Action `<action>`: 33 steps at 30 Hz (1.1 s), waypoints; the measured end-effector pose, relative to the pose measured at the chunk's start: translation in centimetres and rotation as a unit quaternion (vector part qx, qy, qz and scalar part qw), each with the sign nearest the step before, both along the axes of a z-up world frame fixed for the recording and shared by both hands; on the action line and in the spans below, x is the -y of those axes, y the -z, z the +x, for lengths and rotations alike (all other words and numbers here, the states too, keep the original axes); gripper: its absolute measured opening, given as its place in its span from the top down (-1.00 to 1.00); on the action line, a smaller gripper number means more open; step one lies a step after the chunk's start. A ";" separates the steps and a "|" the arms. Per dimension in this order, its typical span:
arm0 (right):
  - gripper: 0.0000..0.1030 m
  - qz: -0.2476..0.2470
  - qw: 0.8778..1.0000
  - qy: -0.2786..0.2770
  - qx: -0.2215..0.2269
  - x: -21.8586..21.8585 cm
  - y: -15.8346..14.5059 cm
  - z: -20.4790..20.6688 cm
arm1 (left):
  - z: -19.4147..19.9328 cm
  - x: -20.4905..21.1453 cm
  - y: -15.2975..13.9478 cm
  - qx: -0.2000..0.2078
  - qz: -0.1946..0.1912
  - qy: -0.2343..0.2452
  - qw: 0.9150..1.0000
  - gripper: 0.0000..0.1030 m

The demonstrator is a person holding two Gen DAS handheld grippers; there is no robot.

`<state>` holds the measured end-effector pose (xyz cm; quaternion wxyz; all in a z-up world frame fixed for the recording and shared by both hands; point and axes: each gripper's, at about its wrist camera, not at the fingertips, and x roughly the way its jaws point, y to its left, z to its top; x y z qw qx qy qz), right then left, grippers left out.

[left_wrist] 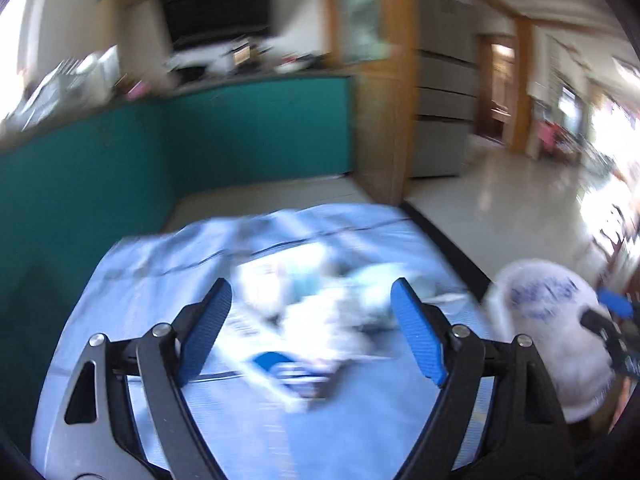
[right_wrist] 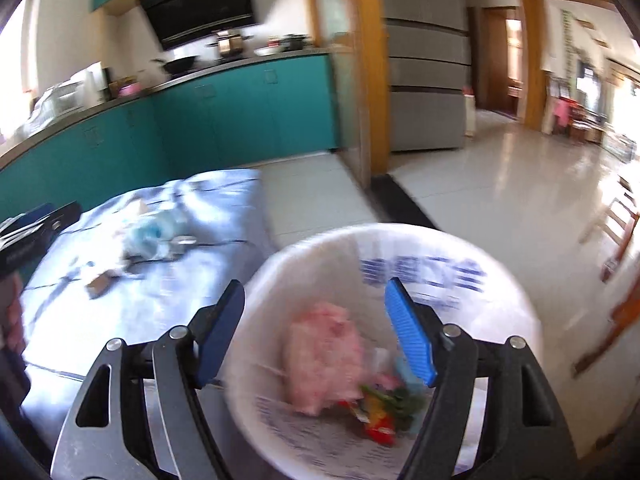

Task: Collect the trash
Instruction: 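Move both open grippers back over the table toward the remaining trash, then grasp the blue face mask with the right gripper while the left gripper grasps the ointment box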

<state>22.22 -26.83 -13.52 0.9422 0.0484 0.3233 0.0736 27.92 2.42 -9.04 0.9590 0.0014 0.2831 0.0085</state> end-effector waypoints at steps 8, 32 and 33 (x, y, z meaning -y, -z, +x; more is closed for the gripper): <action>-0.40 -0.010 0.991 -0.129 -0.020 -11.4 -1.3 8.0 | 2.4 -8.9 1.4 -0.069 -0.063 -0.085 0.992 -0.60; 0.64 -0.027 0.944 -0.308 -0.112 -18.7 2.1 5.3 | 3.8 -7.5 5.8 -0.131 -0.085 -0.054 0.986 -0.77; 0.64 -0.027 0.942 -0.314 -0.112 -18.6 1.9 4.8 | 3.8 -7.6 5.9 -0.132 -0.086 -0.055 0.986 -0.77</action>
